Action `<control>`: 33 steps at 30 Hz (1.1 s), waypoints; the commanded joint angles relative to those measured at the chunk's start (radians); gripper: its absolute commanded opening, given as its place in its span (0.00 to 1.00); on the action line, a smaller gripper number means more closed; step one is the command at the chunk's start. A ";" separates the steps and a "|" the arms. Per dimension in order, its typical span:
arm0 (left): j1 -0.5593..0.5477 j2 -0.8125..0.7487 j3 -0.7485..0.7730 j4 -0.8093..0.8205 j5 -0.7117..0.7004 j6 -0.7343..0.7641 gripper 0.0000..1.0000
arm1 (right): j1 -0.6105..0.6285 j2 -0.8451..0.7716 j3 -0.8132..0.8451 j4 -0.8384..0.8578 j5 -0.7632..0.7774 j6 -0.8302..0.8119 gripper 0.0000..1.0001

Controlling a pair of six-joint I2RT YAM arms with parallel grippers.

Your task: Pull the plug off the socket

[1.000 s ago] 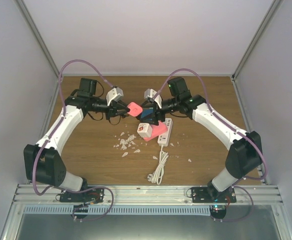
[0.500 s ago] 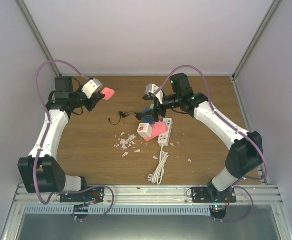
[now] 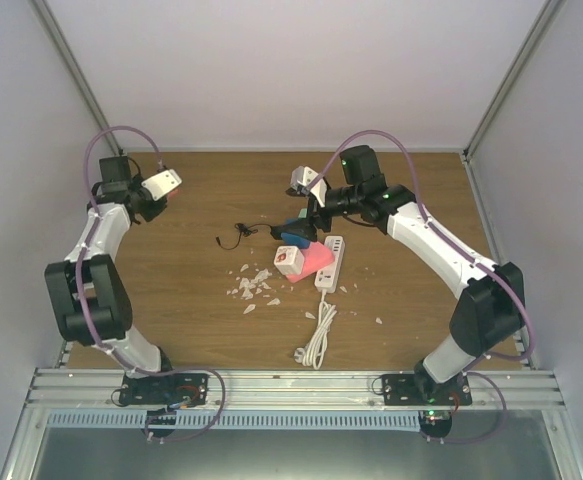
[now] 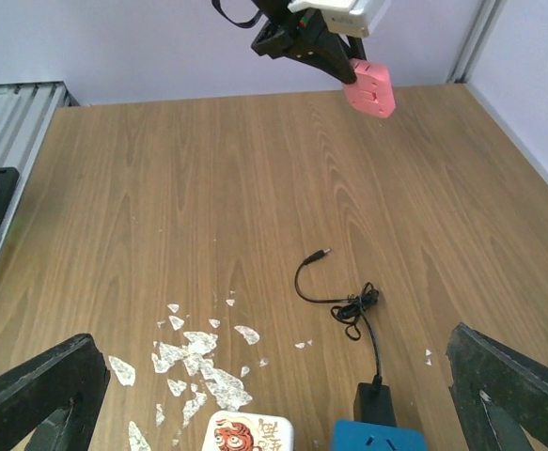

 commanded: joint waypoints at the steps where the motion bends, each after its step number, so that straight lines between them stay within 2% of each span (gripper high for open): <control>1: 0.035 0.075 0.050 0.198 -0.122 0.108 0.00 | -0.006 0.018 0.016 0.013 0.029 -0.024 1.00; 9: 0.042 0.313 0.215 0.267 -0.269 0.140 0.00 | -0.008 0.029 0.009 0.020 0.054 -0.031 1.00; 18: 0.038 0.482 0.299 0.411 -0.399 0.175 0.00 | -0.009 0.044 0.001 0.037 0.069 -0.037 1.00; 23: 0.036 0.540 0.317 0.461 -0.403 0.205 0.01 | -0.009 0.060 0.017 0.023 0.076 -0.040 1.00; 33: 0.023 0.565 0.275 0.404 -0.373 0.205 0.05 | -0.010 0.067 0.015 0.003 0.084 -0.057 1.00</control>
